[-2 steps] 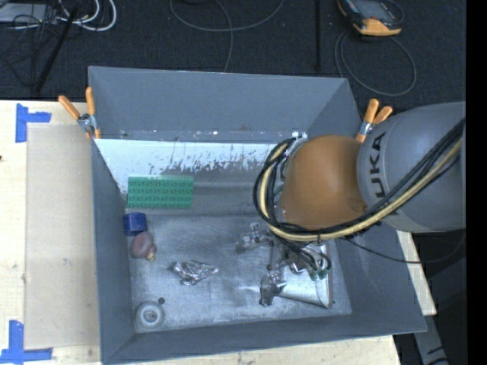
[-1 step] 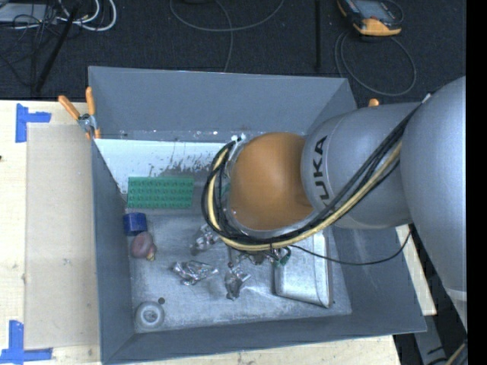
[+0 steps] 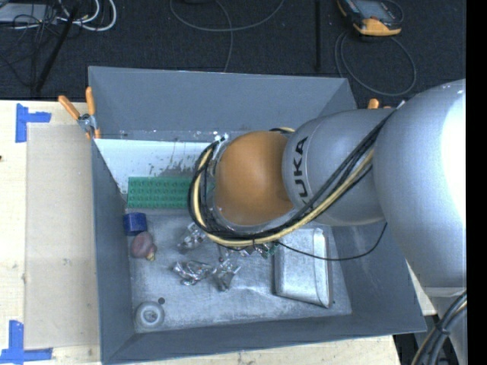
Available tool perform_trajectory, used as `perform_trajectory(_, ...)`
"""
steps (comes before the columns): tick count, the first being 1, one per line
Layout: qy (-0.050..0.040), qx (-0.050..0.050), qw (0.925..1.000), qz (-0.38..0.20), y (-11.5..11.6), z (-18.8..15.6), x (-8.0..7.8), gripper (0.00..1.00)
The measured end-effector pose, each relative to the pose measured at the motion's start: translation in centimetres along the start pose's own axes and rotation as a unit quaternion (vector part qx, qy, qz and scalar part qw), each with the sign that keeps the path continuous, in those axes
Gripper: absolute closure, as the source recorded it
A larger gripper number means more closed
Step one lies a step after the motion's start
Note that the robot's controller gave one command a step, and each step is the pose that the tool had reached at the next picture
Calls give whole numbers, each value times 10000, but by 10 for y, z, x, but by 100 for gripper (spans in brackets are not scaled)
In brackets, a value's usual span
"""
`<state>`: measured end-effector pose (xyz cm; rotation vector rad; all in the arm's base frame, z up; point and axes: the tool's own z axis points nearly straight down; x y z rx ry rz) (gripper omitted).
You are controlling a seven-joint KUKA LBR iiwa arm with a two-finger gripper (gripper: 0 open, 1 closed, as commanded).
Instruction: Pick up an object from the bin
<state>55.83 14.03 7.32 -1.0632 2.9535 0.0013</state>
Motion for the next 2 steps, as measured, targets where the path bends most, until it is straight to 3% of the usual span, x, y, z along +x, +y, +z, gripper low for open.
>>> perform_trajectory(1,-10,1,10000,16,-1,-2,-1,100)
perform_trajectory(2,-31,19,9998,217,3,-225,16,100)
